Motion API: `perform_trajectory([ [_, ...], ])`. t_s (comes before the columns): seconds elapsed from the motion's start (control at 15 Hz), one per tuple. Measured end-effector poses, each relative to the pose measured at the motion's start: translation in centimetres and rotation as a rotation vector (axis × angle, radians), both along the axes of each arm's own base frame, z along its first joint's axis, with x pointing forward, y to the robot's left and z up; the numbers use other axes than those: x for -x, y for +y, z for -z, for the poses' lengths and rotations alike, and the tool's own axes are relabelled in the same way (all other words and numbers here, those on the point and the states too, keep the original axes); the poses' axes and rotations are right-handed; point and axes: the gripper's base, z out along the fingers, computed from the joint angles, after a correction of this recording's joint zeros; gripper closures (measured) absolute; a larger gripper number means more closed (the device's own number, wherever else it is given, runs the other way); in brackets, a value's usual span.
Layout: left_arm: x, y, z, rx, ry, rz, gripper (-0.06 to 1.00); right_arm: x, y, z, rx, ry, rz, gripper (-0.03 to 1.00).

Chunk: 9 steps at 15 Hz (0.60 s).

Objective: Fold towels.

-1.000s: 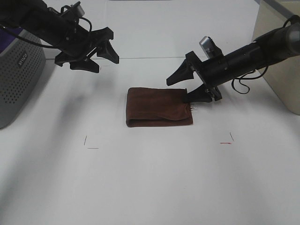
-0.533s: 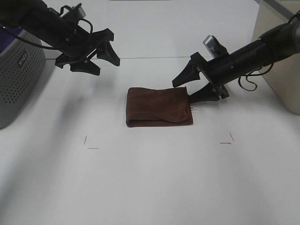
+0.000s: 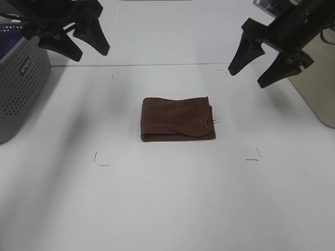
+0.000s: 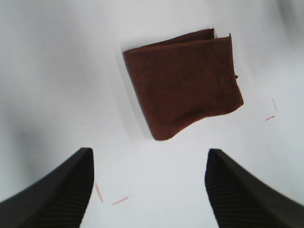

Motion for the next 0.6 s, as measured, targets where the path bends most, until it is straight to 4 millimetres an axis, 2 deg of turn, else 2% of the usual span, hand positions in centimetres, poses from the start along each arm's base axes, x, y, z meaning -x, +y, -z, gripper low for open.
perform_trajectory([
  [0.2,3.9,2.4,-5.7,-0.162,-0.042,-0.082,0.3,2.6,-0.7,-5.3,0.067,-0.094,0.057,0.2],
  [0.27,5.6,3.3,-8.0,-0.203,-0.079,-0.118,0.3,3.9,-0.9,-6.9,0.074,-0.122,0.072,0.2],
  [0.33,6.5,3.8,-9.1,-0.22,-0.103,-0.138,0.3,4.7,-1.0,-7.6,0.078,-0.138,0.078,0.2],
  [0.4,10.1,5.2,-13.1,-0.253,-0.22,-0.202,0.3,8.2,-1.5,-9.7,0.114,-0.185,0.087,0.2],
  [0.47,12.5,6.0,-14.6,-0.255,-0.272,-0.221,0.3,10.1,-1.8,-9.9,0.145,-0.189,0.089,0.2],
  [0.6,17.3,7.2,-15.3,-0.264,-0.315,-0.239,0.3,14.2,-2.4,-10.0,0.188,-0.193,0.104,0.2],
])
